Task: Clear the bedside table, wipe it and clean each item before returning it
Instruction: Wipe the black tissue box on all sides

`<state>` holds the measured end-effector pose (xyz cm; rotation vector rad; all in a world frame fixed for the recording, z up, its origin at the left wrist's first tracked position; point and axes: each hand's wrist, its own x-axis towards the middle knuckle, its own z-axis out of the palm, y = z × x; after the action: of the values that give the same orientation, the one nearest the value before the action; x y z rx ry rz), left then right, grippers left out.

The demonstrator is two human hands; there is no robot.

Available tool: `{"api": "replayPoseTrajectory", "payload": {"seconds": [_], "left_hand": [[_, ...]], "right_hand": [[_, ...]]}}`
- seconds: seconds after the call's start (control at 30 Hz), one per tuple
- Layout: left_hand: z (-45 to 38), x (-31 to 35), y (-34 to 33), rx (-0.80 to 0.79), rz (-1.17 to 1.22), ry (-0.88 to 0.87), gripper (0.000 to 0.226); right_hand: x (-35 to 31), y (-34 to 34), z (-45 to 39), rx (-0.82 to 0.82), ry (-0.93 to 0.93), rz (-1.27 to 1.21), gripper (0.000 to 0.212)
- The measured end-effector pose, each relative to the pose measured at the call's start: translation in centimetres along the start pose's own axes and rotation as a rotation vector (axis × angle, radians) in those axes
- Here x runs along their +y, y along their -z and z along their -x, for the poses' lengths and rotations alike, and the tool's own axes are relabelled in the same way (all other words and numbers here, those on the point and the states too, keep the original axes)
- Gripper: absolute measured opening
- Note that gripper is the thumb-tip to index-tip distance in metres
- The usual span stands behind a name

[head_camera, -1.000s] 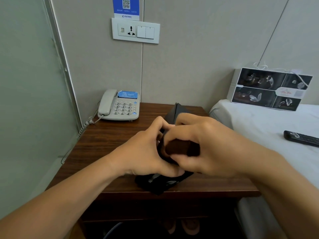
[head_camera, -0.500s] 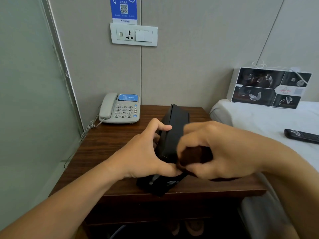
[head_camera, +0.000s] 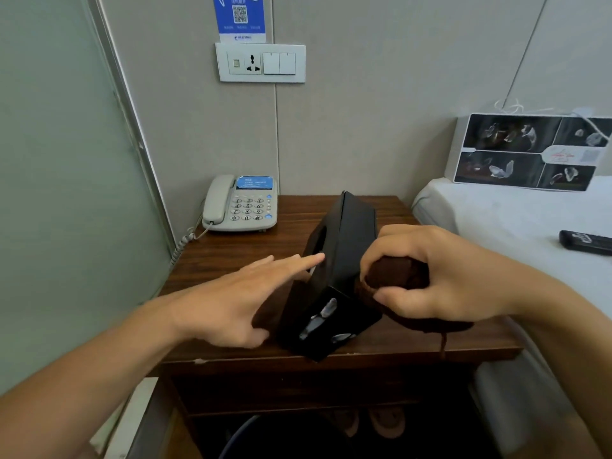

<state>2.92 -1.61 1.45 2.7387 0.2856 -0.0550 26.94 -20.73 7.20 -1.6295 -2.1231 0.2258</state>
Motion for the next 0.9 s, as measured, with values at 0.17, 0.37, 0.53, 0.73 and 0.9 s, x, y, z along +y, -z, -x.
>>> {"api": "replayPoseTrajectory", "payload": {"seconds": [0.17, 0.37, 0.53, 0.73, 0.9], "left_hand": [[-1.2, -0.3, -1.7, 0.188, 0.127, -0.049, 0.114], [-1.6, 0.7, -1.5, 0.283, 0.106, -0.249, 0.124], [-2.3, 2.9, -1.1, 0.394, 0.297, -0.269, 0.132], [-3.2, 4.4, -1.3, 0.596, 0.490, -0.218, 0.130], [-4.3, 5.3, -0.8, 0.670, 0.559, -0.264, 0.120]], "right_hand": [[0.7, 0.1, -0.1, 0.042, 0.008, -0.017, 0.016], [1.3, 0.1, -1.5, 0.348, -0.038, -0.199, 0.015], [1.7, 1.3, -3.0, 0.672, -0.109, -0.314, 0.012], [1.1, 3.5, -3.0, 0.846, -0.104, -0.194, 0.016], [-0.6, 5.3, -2.6, 0.895, -0.018, 0.000, 0.032]]}}
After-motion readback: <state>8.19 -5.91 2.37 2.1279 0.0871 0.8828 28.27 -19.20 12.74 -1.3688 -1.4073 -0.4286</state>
